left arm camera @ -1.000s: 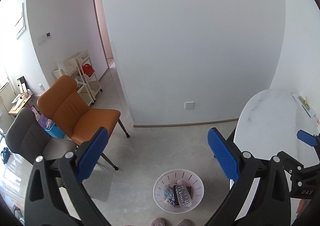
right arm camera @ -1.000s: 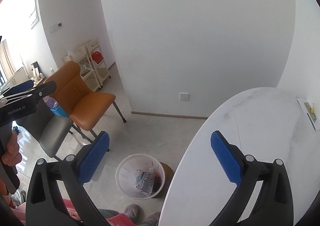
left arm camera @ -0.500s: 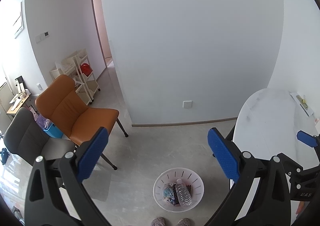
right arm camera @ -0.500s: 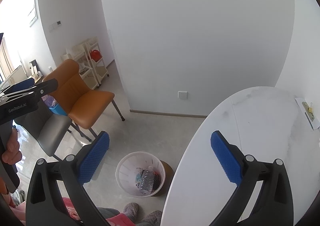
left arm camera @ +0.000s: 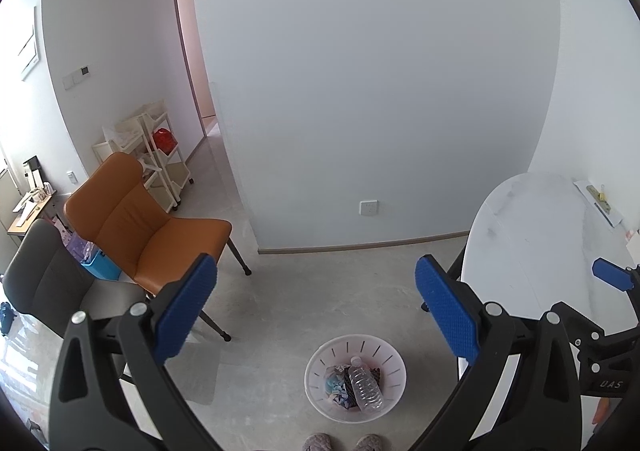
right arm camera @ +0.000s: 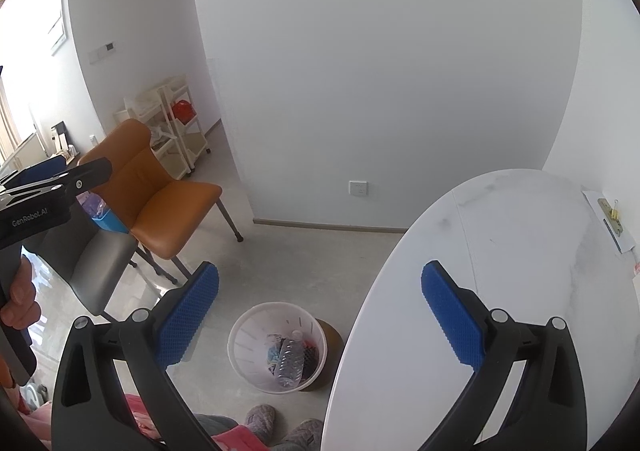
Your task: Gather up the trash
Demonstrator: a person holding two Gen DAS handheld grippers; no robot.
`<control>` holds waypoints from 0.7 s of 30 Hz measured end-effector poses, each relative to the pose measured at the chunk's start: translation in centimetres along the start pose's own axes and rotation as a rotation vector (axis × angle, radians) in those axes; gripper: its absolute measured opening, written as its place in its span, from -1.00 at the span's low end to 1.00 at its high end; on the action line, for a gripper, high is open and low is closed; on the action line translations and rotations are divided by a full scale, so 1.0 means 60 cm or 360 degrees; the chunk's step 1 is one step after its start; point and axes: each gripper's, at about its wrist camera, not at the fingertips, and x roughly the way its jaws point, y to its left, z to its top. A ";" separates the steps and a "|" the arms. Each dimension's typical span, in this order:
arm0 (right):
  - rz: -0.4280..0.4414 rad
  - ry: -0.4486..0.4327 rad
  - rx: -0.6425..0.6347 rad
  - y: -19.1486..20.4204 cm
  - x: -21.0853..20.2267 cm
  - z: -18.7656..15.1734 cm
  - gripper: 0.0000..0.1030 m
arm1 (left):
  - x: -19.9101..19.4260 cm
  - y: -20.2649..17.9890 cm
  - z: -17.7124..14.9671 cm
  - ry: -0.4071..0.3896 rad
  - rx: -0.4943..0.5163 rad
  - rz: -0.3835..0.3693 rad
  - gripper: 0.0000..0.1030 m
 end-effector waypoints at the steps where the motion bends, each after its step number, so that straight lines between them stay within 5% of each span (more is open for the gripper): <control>1: 0.0001 0.0000 0.0000 0.000 0.000 0.000 0.95 | 0.000 0.000 0.000 0.0000 0.0003 0.0001 0.85; 21: -0.0019 0.0013 0.0005 0.012 0.001 0.000 0.95 | 0.003 0.004 0.002 0.0001 0.0007 -0.0009 0.85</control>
